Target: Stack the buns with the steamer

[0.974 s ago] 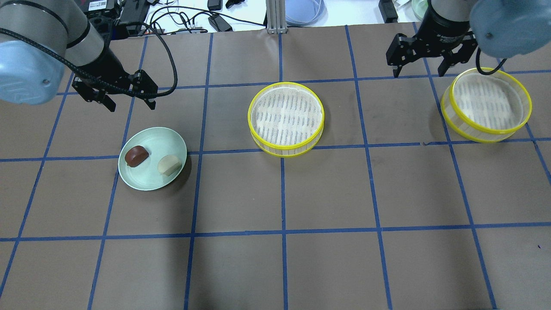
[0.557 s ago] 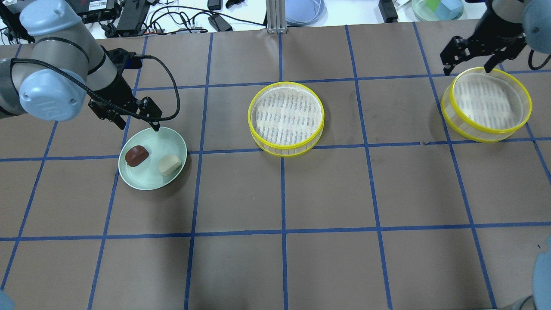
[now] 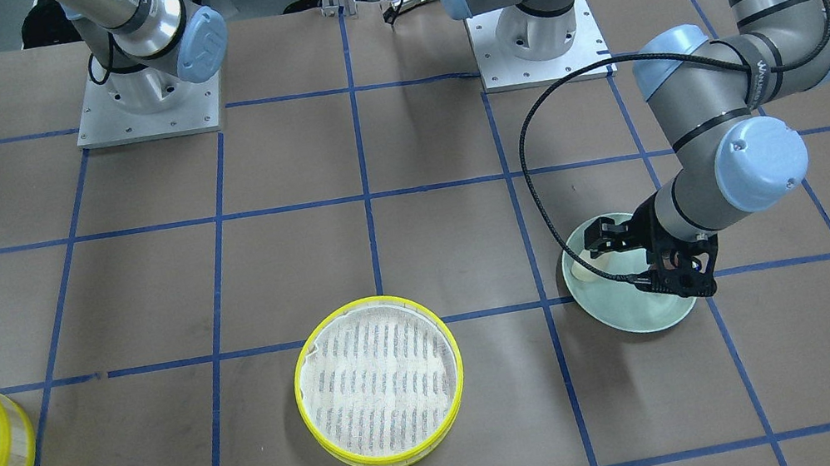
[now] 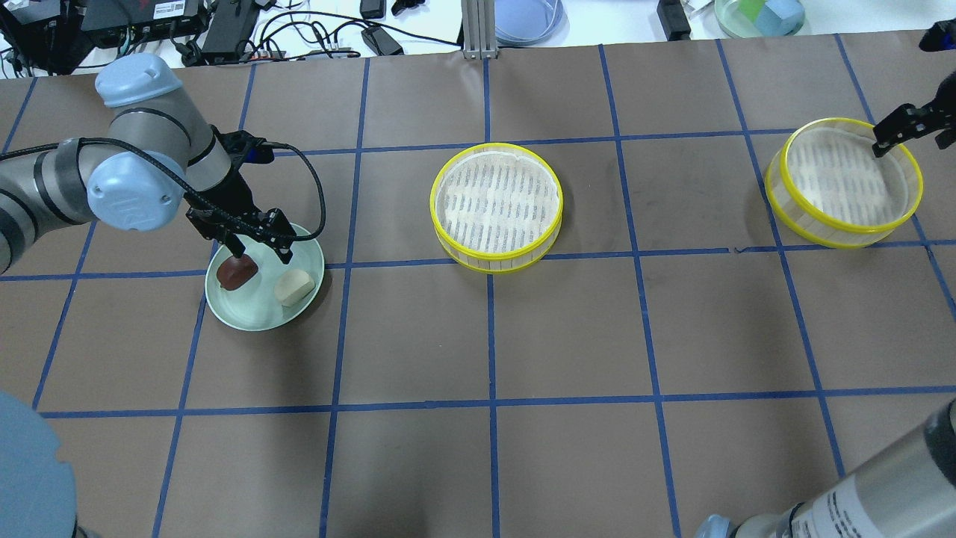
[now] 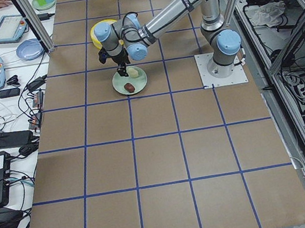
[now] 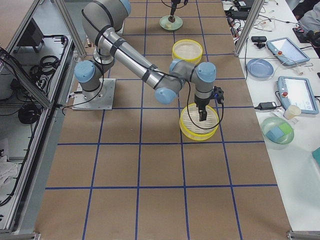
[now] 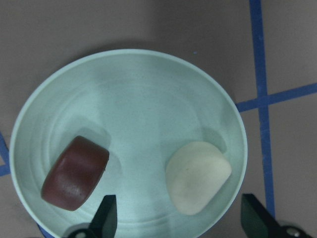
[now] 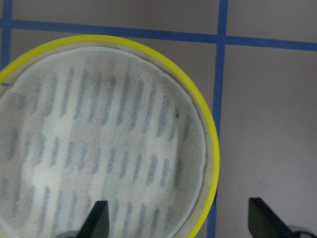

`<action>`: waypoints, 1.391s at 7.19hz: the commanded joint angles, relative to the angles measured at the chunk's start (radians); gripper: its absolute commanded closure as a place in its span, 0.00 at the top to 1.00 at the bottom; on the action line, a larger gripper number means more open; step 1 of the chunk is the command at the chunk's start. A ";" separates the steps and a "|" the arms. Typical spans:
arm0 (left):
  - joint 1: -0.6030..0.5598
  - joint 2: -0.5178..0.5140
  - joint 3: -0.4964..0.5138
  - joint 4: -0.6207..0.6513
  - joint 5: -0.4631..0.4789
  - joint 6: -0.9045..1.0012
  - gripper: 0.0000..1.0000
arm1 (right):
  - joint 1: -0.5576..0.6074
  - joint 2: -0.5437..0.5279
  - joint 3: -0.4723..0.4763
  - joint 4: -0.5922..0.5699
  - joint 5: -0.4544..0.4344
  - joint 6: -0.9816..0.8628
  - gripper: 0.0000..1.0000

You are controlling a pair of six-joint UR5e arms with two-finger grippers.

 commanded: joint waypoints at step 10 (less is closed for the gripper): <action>0.000 -0.034 0.060 -0.032 0.004 -0.005 0.00 | -0.040 0.115 -0.039 -0.069 0.031 -0.061 0.00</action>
